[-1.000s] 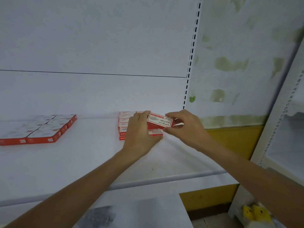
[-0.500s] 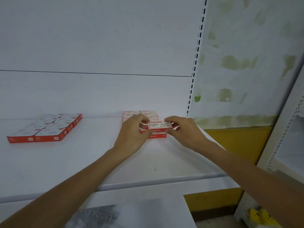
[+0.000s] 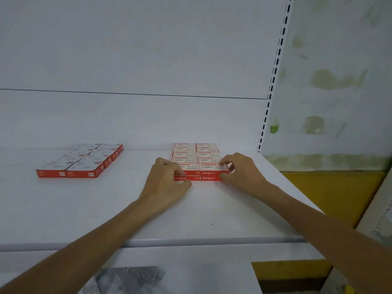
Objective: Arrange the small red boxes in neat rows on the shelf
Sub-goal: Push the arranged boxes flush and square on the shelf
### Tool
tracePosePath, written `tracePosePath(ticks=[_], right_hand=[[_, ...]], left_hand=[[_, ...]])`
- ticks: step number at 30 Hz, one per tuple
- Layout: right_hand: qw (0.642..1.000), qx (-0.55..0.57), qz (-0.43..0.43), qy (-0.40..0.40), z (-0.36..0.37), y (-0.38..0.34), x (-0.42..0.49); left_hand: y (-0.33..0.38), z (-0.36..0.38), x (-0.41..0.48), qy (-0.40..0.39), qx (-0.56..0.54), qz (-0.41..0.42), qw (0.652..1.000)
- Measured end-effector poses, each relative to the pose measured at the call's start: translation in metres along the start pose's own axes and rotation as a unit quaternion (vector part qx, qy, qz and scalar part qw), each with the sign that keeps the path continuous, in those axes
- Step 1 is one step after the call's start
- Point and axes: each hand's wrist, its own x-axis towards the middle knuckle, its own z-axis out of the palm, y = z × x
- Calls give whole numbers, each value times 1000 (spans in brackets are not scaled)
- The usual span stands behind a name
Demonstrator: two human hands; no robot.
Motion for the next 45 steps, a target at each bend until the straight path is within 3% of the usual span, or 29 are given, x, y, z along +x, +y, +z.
tracePosePath(ticks=[10, 17, 25, 30, 34, 40, 45], right_hand=[[995, 29, -74, 62, 14, -38, 17], [987, 82, -135, 32, 44, -101, 48], [987, 125, -84, -58, 109, -173, 88], [982, 160, 26, -94, 150, -210, 120], [967, 220, 94, -85, 175, -229, 135], [974, 198, 98, -56, 201, -256, 141], [982, 158, 87, -55, 203, -260, 142]], left_hand=[[-12, -9, 1, -32, -5, 19, 999], [-66, -65, -3, 3, 7, 28, 1000], [-174, -141, 18, 48, 50, -21, 997], [-234, -173, 47, -45, 76, -85, 992], [-263, -183, 67, -144, -3, -105, 984], [-268, -175, 91, -201, -38, -72, 976], [-272, -165, 98, -214, 56, -52, 974]])
